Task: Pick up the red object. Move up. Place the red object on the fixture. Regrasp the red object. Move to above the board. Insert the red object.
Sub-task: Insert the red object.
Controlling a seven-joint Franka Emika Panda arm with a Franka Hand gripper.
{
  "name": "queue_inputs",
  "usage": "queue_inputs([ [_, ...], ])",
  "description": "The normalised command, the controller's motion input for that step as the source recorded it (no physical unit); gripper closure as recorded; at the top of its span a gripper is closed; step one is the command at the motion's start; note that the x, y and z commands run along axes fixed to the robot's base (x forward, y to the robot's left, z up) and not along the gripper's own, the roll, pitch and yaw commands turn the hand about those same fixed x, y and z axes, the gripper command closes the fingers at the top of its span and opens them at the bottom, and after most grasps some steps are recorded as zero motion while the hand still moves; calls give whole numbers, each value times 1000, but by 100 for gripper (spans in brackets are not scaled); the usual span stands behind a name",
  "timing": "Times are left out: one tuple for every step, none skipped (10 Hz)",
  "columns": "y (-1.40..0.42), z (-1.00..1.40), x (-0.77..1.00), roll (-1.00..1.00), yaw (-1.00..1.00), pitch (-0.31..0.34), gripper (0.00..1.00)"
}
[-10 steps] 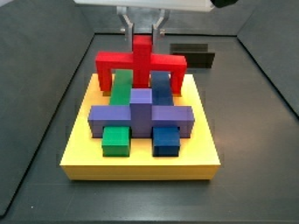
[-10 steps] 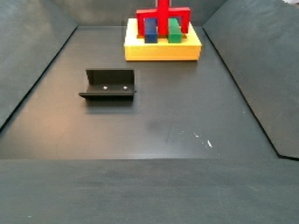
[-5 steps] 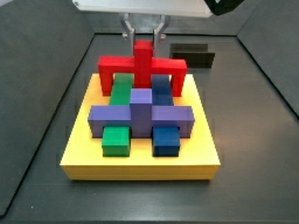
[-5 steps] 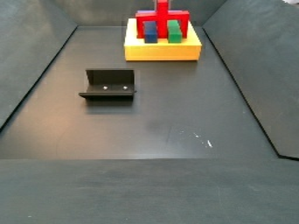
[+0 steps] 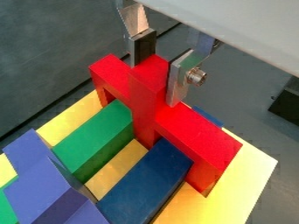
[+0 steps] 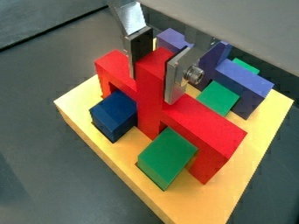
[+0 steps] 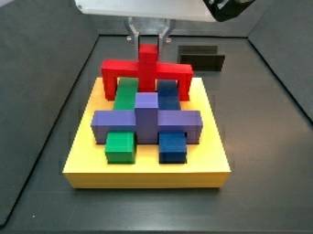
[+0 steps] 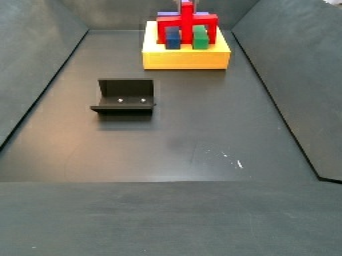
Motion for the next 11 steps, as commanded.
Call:
queue_inputs([
  [-54, -486, 74, -101, 0, -104, 100],
  [-186, -257, 357, 0, 0, 0, 100],
  [-94, -211, 317, 0, 43, 0, 100],
  [-23, -189, 234, 0, 149, 7, 100],
  [20, -291, 0, -13, 57, -4, 100],
  [131, -383, -160, -1, 0, -124, 100],
  [186, -523, -243, -67, 0, -196, 100],
  [163, -509, -240, -170, 0, -239, 100],
  [134, -469, -251, -199, 0, -296, 100],
  [0, -49, -20, -24, 0, -84, 100],
  [0, 0, 0, 0, 0, 0, 100],
])
